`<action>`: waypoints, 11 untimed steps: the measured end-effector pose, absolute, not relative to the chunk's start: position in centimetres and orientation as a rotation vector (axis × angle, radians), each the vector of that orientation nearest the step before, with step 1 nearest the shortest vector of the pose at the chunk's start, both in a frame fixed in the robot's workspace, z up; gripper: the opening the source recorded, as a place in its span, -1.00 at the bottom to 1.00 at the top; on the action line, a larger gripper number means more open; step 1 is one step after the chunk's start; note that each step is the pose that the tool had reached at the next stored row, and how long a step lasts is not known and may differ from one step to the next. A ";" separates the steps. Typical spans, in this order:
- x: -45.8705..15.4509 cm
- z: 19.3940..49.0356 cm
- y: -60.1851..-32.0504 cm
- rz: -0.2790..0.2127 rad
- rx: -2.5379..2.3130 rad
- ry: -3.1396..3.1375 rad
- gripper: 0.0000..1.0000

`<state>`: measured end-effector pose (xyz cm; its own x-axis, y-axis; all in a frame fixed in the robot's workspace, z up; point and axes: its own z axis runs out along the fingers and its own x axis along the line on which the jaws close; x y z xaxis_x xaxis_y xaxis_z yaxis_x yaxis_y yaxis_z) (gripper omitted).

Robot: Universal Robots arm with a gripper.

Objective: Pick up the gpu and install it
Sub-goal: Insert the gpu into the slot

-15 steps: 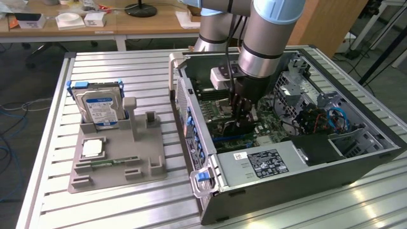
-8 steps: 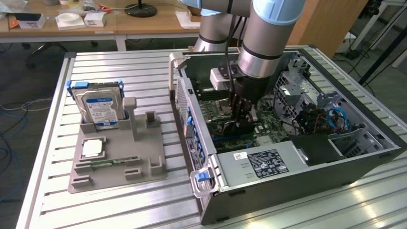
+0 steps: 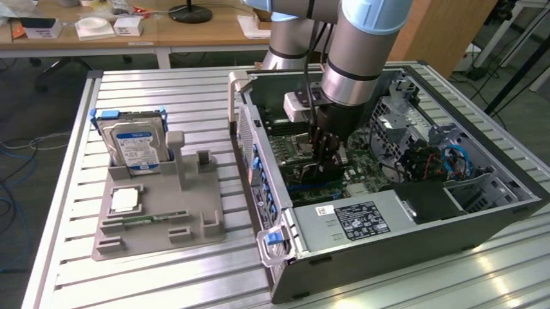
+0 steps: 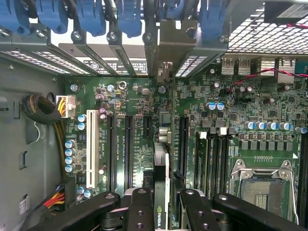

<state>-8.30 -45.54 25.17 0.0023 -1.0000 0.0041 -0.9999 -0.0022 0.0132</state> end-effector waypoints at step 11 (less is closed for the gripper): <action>-8.3 24.6 -45.5 -0.010 2.215 -2.210 -0.47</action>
